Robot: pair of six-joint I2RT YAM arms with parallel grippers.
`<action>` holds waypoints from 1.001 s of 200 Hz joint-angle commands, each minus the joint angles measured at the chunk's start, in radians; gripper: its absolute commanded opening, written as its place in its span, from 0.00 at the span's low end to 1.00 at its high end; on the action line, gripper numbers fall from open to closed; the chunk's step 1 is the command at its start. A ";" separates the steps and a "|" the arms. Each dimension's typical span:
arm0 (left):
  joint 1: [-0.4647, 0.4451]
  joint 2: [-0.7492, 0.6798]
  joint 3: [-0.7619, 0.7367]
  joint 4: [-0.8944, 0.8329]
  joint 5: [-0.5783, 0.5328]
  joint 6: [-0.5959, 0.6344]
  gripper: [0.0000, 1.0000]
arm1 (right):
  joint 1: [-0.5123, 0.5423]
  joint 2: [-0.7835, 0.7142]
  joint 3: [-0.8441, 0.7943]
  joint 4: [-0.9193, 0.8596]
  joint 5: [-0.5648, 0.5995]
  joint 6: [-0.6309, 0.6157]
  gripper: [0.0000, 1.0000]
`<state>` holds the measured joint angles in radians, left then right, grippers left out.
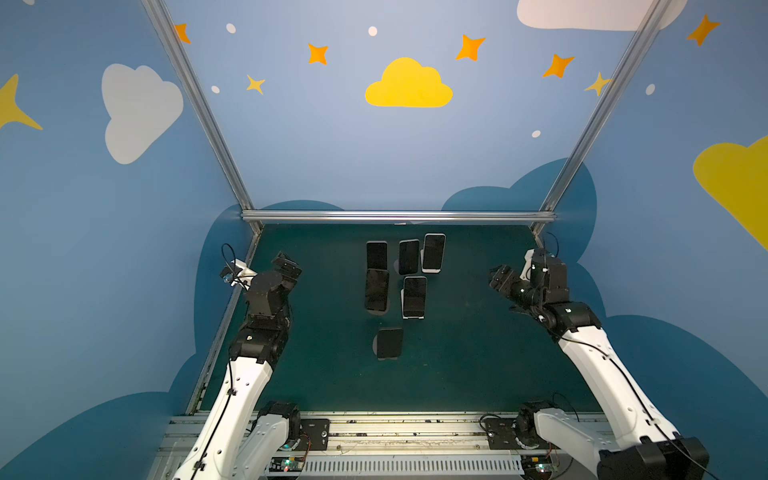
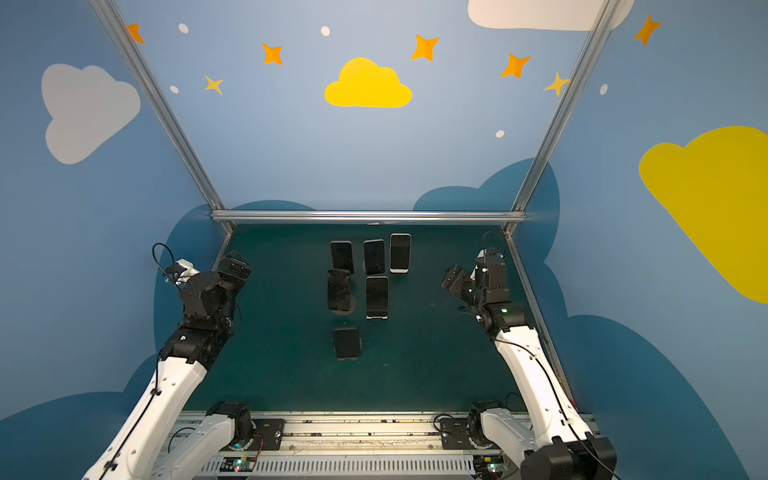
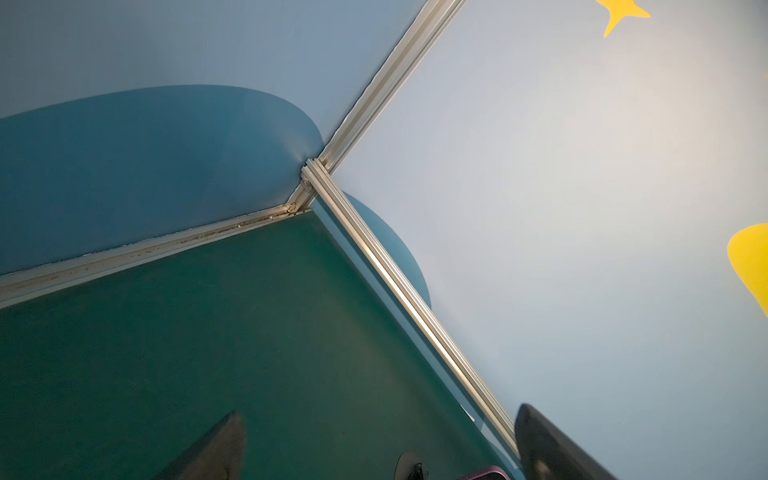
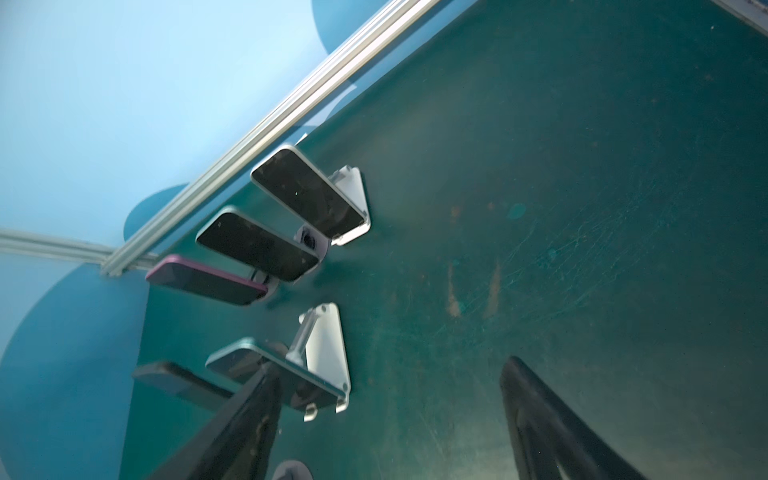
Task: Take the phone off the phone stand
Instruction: 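Raise both arms and move the right gripper toward the black phone on the grey stand, then lower the right gripper around the black phone and close on it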
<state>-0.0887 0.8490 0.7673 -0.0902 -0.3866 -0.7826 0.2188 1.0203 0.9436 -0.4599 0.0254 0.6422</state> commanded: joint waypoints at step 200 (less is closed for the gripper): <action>-0.010 0.179 0.094 -0.133 0.252 -0.092 1.00 | 1.073 0.317 0.303 -0.226 0.781 0.300 0.95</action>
<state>-0.0887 1.0271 0.8417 -0.2024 -0.1505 -0.8726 1.2343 1.3018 1.2282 -0.6785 0.6872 0.8120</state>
